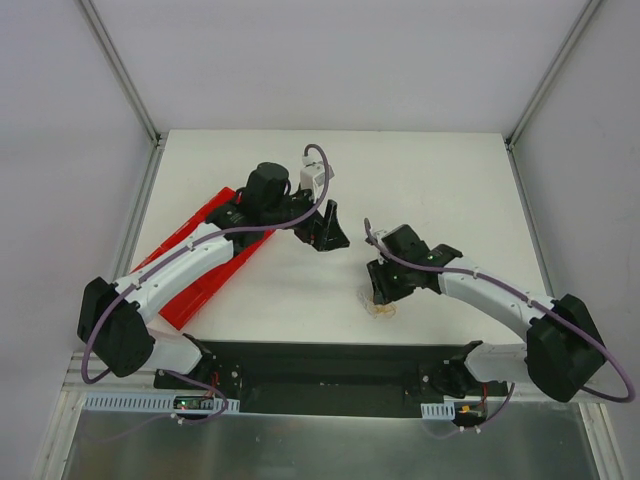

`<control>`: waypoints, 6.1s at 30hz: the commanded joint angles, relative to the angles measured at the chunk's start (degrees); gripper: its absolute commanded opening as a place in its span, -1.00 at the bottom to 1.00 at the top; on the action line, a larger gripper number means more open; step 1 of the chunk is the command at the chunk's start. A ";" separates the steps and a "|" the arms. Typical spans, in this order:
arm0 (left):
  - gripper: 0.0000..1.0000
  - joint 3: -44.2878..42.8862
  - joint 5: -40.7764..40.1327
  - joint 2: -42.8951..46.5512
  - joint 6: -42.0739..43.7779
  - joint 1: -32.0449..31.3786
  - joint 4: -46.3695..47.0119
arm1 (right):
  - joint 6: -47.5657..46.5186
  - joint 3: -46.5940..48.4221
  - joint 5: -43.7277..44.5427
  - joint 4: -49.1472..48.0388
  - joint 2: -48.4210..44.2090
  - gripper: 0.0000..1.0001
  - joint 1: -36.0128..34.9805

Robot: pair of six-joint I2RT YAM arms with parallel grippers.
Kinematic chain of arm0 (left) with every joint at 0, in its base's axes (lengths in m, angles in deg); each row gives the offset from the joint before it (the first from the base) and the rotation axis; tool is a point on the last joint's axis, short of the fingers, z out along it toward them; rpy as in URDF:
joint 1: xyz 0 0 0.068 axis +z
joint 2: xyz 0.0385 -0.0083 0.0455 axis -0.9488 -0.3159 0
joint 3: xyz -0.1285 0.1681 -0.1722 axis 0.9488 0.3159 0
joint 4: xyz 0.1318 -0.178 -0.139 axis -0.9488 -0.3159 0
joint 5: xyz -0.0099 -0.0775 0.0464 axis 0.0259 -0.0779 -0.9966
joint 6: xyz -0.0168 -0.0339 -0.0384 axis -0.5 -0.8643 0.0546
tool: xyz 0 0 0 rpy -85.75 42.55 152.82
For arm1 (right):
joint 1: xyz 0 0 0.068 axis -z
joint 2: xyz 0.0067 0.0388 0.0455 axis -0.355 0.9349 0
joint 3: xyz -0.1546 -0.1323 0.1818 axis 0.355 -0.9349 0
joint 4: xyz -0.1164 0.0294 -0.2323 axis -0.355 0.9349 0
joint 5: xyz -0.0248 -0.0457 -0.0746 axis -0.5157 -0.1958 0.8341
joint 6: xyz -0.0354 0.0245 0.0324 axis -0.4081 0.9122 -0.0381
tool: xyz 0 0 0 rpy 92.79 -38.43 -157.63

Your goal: Untangle the cables

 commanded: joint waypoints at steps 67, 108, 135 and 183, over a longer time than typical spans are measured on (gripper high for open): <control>0.59 17.14 -12.52 -3.74 -18.83 -9.35 40.18 | 15.86 37.33 -7.36 -0.86 -17.86 -0.99 -5.51; 0.68 2.82 -6.22 -6.56 -12.67 -18.31 36.93 | 4.44 60.53 20.42 9.60 -18.66 -0.99 -5.51; 0.18 0.25 -30.73 -25.57 -8.03 -1.97 9.05 | -10.58 88.48 27.97 1.16 -5.03 -0.99 -5.43; 0.96 20.82 -49.72 30.78 -20.84 -1.18 -22.57 | 22.89 21.34 -11.04 -31.63 26.33 -0.90 -15.27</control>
